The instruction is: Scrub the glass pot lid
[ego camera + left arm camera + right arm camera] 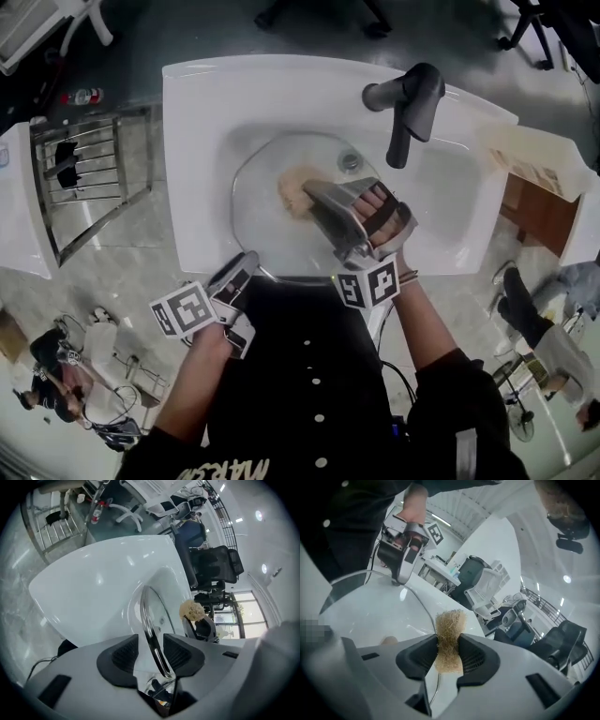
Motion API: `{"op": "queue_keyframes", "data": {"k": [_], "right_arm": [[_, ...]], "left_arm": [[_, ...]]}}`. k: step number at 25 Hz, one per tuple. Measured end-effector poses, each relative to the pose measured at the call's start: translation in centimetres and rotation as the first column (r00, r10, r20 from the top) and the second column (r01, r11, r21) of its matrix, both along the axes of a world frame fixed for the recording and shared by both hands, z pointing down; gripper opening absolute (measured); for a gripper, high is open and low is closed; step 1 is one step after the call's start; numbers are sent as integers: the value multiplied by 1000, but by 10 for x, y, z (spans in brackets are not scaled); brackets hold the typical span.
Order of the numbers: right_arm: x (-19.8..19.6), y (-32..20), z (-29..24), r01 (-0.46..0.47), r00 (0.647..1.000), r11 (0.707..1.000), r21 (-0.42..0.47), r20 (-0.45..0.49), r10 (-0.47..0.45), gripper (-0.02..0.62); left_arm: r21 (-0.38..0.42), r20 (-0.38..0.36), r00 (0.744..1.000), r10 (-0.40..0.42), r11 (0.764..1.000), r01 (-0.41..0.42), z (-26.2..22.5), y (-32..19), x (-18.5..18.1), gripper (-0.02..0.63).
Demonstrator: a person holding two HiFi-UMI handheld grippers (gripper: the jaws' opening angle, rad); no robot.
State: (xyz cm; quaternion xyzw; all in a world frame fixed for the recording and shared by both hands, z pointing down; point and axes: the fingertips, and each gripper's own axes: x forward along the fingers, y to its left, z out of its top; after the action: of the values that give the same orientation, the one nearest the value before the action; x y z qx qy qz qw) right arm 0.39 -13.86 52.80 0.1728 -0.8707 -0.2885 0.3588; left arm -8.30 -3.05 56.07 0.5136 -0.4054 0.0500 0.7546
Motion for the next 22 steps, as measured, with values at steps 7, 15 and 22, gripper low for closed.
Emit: {"op": "queue_keyframes", "data": {"k": [7,15,22], "right_arm": [[-18,-11,33,100,991,995,23,-90,-97,144],[-29,-27,77,222,948,975,27,-241,-209,144],[-50,-23,102,308,910,951,8,-294,-292,144]], "left_arm": [[-36,-40,998,-41,999,40,6,-8,7,116],[-58,-11,1000,-6,998,5,8,-4,4,112],[-7,-9,1000,19,1000,-19,5,-10,6,114]]}}
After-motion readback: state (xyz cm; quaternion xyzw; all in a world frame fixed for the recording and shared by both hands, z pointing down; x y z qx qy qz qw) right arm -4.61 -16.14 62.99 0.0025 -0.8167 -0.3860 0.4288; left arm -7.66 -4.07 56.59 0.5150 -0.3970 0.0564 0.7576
